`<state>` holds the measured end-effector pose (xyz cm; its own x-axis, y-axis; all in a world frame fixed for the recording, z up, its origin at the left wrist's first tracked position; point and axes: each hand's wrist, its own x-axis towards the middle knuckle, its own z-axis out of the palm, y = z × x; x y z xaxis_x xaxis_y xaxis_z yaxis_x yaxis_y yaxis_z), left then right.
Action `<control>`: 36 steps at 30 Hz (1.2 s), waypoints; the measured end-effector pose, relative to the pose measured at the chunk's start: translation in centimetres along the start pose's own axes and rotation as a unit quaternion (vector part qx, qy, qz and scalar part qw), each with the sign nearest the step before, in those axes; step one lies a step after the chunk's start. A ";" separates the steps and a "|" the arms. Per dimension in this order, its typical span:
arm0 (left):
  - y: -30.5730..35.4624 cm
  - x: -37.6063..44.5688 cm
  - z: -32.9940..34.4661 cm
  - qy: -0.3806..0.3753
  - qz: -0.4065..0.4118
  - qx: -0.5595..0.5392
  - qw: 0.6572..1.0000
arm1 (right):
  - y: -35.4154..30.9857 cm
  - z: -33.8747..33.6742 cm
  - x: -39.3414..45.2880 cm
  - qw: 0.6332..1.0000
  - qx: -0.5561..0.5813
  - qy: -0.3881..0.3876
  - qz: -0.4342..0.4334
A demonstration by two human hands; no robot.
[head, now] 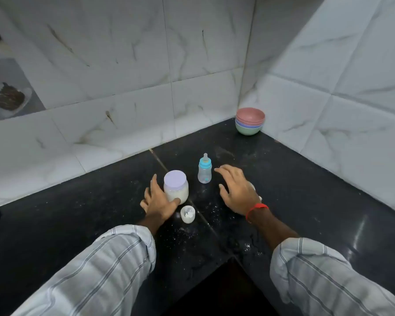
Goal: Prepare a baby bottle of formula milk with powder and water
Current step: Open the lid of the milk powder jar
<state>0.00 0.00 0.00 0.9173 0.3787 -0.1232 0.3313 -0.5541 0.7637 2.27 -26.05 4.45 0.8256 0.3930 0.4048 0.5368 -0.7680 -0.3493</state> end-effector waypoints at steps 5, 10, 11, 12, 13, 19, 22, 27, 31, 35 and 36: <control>-0.9 2.1 0.6 -0.037 -0.016 -0.011 0.999 | -1.8 1.2 0.4 0.999 -0.023 -0.019 -0.014; -1.3 3.6 1.5 -0.079 0.022 -0.018 0.996 | -3.4 2.3 0.6 0.999 -0.026 -0.019 -0.005; -1.3 3.6 1.6 -0.078 0.023 -0.025 0.996 | -3.7 2.5 0.6 1.000 -0.021 -0.015 -0.003; -1.4 3.8 1.7 -0.075 0.027 -0.034 0.996 | -4.0 2.8 0.6 1.000 -0.015 -0.008 0.000; -1.6 3.9 1.8 -0.068 0.034 -0.044 0.996 | -4.1 3.1 0.6 1.000 -0.008 -0.003 0.009; -0.2 2.9 0.5 0.022 0.148 -0.050 0.987 | -5.9 3.3 1.8 0.988 0.091 0.004 0.128; 1.9 1.8 -0.2 0.025 0.228 -0.044 0.972 | -7.2 2.2 3.8 0.967 0.159 -0.032 0.196; 4.8 -1.0 -0.9 -0.035 0.250 -0.019 0.967 | -9.0 0.5 6.6 0.976 0.042 -0.107 0.186; 5.9 -2.5 -1.4 -0.085 0.216 -0.015 0.973 | -8.2 0.5 6.4 0.988 -0.011 -0.053 0.142; 6.6 -3.5 -1.5 -0.100 0.220 -0.003 0.970 | -7.3 0.2 5.3 0.992 0.052 0.004 0.117; 6.7 -3.7 -1.5 -0.099 0.221 -0.002 0.970 | -7.1 0.1 5.2 0.991 0.065 0.010 0.112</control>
<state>-1.54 -4.02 6.56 0.9943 -0.0450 0.0968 -0.1036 -0.6268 0.7723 2.76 -18.53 8.97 0.9241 0.2082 0.3203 0.3584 -0.7626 -0.5384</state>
